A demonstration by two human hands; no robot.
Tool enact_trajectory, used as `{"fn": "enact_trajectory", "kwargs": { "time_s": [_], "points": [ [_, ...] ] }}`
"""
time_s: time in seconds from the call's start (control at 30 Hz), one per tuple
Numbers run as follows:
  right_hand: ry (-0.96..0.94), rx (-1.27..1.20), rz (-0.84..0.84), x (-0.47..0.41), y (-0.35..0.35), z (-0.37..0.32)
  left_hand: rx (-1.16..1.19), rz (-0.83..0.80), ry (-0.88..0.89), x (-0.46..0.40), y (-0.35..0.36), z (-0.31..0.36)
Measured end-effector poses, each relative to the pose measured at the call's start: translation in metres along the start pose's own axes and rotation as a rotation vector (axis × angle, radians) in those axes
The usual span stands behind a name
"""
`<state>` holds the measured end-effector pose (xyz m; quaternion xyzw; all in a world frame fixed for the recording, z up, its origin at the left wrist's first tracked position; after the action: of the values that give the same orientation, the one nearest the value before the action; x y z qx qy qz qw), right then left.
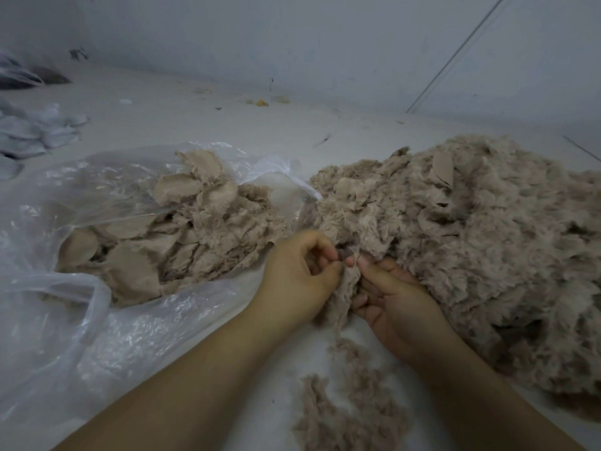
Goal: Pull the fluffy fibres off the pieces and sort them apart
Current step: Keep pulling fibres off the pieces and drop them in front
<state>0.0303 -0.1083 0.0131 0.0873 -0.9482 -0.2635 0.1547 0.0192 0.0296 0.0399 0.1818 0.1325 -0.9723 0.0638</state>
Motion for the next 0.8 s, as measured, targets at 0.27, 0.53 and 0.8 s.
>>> {"fn": "enact_trajectory", "kwargs": {
  "time_s": [0.27,0.53,0.8],
  "points": [
    [-0.023,0.013,-0.098,0.004,0.004,-0.002,-0.112,-0.196,-0.044,0.002,0.011,-0.002],
    [0.027,0.056,-0.051,0.0,0.001,-0.002,0.012,-0.038,0.085,-0.002,-0.002,-0.001],
    [0.011,0.069,-0.087,0.0,-0.001,-0.001,-0.172,-0.078,0.323,0.008,0.001,0.02]
  ]
}}
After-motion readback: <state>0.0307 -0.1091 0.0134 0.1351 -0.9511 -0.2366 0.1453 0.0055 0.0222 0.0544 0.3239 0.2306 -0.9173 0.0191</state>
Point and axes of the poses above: each hand's wrist, its own x-axis away from the middle knuckle, its own y-axis out of the palm, z = x × y, the point moved 4 cm from there along -x, towards the middle knuckle, and after that the axes turned 2 degrees about y, right-handed, at the moved point
